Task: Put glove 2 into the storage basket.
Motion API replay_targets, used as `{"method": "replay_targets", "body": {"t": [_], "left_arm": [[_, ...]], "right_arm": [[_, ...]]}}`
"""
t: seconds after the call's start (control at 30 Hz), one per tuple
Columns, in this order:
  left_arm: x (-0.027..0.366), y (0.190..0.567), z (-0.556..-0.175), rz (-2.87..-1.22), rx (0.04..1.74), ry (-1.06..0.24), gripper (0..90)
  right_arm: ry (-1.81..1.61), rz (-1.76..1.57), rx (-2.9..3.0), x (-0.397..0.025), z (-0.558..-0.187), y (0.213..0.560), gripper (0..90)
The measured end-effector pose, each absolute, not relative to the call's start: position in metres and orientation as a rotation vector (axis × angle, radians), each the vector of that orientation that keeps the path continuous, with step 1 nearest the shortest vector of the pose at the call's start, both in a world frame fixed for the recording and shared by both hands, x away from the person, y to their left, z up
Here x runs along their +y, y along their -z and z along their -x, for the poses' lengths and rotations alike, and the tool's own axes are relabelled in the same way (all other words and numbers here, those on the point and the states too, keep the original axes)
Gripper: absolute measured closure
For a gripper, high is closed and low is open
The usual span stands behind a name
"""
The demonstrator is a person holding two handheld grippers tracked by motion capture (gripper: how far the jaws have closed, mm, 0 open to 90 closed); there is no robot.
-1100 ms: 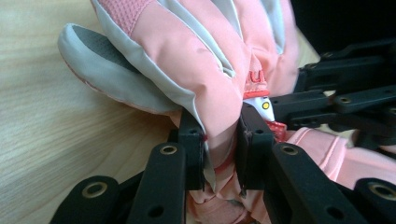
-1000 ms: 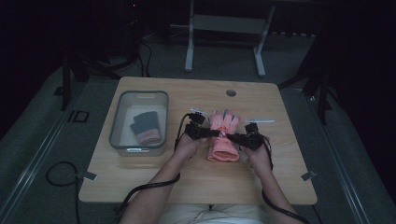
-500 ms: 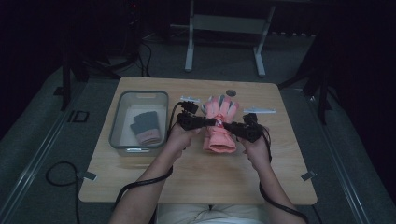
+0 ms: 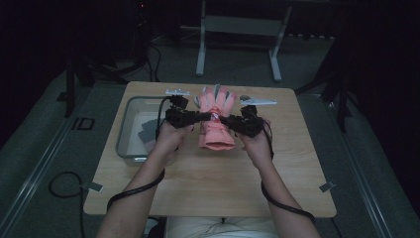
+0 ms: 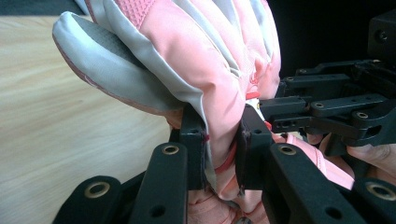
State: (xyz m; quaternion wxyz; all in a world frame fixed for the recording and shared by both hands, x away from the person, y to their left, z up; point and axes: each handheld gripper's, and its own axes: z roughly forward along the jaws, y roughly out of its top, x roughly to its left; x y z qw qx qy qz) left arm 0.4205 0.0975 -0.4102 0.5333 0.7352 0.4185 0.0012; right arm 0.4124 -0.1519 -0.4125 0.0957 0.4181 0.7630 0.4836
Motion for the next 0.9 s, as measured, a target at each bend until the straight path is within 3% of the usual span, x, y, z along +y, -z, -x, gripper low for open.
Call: {"method": "replay_targets", "body": {"t": [0.9], "left_arm": [[0.208,0.397,-0.398,-1.651,1.145,-0.111,75.8]], "right_arm": [[-1.444,-1.073,2.404,-0.038,-0.43,0.393,70.4]]}}
